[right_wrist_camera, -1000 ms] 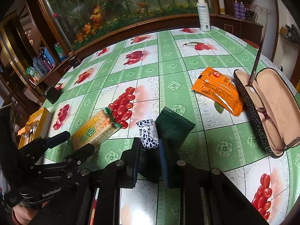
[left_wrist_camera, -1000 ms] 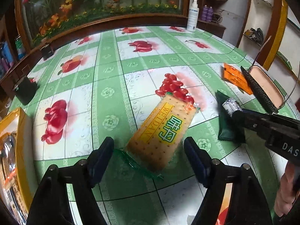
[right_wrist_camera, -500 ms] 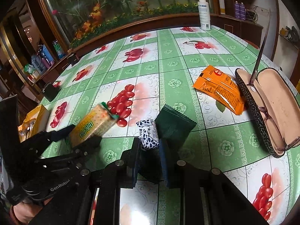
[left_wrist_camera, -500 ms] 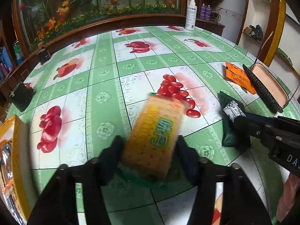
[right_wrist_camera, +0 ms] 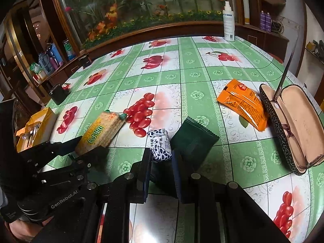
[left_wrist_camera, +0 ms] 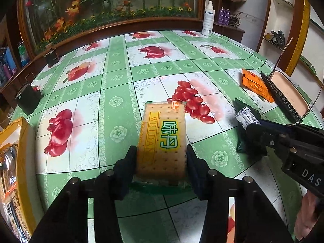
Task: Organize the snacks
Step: 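Lift the cracker pack with the left tool while the right holds its packets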
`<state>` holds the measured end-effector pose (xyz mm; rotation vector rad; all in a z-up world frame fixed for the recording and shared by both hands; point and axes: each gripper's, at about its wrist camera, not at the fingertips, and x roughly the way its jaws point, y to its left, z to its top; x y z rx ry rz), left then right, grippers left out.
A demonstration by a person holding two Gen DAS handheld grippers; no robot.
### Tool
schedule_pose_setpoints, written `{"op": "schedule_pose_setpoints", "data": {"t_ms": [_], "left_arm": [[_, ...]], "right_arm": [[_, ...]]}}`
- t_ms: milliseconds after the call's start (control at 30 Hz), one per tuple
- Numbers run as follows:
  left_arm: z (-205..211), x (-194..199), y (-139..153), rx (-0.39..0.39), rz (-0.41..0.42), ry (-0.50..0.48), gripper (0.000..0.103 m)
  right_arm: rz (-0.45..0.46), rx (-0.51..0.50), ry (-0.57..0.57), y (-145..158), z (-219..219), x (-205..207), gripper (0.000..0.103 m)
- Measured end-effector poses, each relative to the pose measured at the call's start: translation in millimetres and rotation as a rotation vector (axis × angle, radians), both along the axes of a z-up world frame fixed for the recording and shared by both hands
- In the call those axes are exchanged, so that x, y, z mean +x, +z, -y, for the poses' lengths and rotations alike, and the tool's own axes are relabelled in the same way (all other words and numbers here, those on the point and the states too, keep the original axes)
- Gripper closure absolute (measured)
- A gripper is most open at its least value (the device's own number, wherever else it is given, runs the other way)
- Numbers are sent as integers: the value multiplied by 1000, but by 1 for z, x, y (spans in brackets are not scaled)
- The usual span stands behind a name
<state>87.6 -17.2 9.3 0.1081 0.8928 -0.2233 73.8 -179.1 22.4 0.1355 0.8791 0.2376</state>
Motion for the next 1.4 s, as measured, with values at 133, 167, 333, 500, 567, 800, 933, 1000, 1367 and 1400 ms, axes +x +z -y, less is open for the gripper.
{"op": "schedule_pose_setpoints", "data": {"t_ms": [133,167,333,500,567,800,933,1000,1367,1400], "left_arm": [[-2,-1,2,11,19,18,57],[-2,-2,2,17,26,22,57],[-3,-4,5,34,54,35,58],[-4,-6,9,42,83,46,58],[-4,-8,12,47,100,50,58],[-4,-13,19,73,159,59,58],[-3,-15,21,84,177,60,57],[-3,-16,22,87,182,61,58],[0,-17,23,96,195,61,57],[0,-17,23,96,195,61,58]], "right_arm": [[6,11,-1,1,2,-1,81],[6,11,-1,1,2,0,81],[6,15,-1,1,2,-1,81],[10,16,-5,2,2,-1,81],[10,17,-5,2,2,-1,81],[15,17,-8,3,2,-2,81],[15,17,-7,2,2,-2,81],[15,19,-7,3,2,-2,81],[22,20,-8,7,2,-3,81],[21,21,-8,7,2,-3,81]]}}
